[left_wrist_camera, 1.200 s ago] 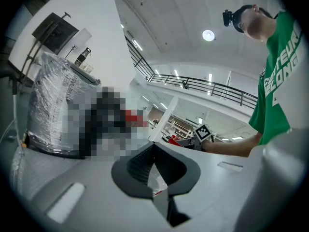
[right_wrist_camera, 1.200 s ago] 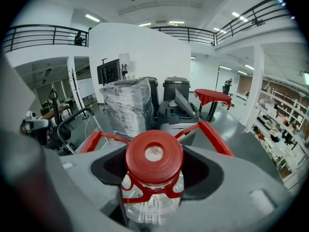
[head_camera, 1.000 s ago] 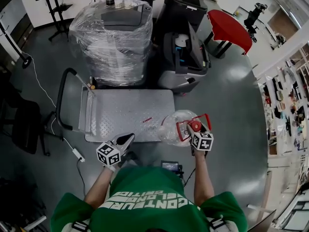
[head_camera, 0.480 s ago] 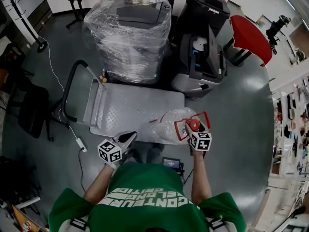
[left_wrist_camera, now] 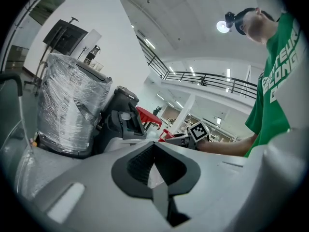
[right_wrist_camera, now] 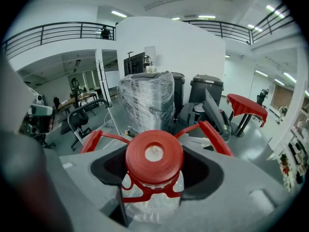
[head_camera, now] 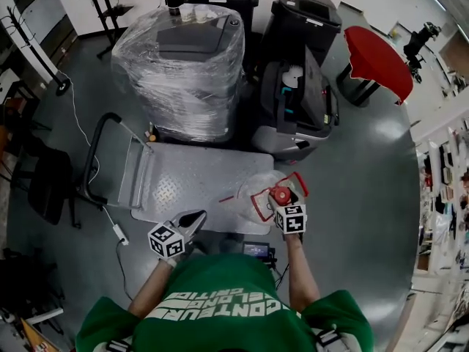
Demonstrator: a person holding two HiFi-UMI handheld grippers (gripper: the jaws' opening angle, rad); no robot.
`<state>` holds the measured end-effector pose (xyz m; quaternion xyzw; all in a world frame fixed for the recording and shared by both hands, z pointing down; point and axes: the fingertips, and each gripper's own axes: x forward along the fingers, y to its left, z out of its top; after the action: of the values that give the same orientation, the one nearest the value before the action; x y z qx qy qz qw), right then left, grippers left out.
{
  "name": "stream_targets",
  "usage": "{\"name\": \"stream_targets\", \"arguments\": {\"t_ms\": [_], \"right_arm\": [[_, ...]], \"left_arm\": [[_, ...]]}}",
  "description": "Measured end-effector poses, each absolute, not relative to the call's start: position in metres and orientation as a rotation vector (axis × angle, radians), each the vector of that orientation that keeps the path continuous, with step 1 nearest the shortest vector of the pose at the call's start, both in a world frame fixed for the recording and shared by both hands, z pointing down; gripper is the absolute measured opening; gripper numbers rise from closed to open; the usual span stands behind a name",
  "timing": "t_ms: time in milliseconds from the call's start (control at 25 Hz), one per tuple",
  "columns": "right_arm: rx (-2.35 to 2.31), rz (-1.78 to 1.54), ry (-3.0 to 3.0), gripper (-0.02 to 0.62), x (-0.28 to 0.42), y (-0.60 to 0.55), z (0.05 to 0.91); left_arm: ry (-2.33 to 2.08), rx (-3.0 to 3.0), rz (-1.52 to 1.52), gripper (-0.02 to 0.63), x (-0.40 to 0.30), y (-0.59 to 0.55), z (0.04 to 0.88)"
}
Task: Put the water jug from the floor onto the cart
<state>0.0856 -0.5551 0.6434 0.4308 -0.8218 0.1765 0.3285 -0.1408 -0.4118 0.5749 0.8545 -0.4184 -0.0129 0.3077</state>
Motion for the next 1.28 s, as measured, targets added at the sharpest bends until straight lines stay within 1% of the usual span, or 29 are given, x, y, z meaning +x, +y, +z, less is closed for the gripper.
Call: {"name": "stream_targets", "arguments": {"t_ms": [200,640,1280], "right_arm": [[1.035,0.386,-2.159,0.299,0.093,-0.572,0.649],[0.900,0.394,-2.201,0.299,0.092,-0.594,0.671],[0.786,0.393,-2.173,0.299,0.048,-0.607,0.722]], "left_arm": [[-1.137,2.254,-0.032,0.009,-0.120,-0.431,0.573],[-1.230,2.177,-0.046,0.009,-0.097,-0.435,0.584],[-1.286,2.136,-0.049,0.009,-0.125,-0.435,0.587]]}}
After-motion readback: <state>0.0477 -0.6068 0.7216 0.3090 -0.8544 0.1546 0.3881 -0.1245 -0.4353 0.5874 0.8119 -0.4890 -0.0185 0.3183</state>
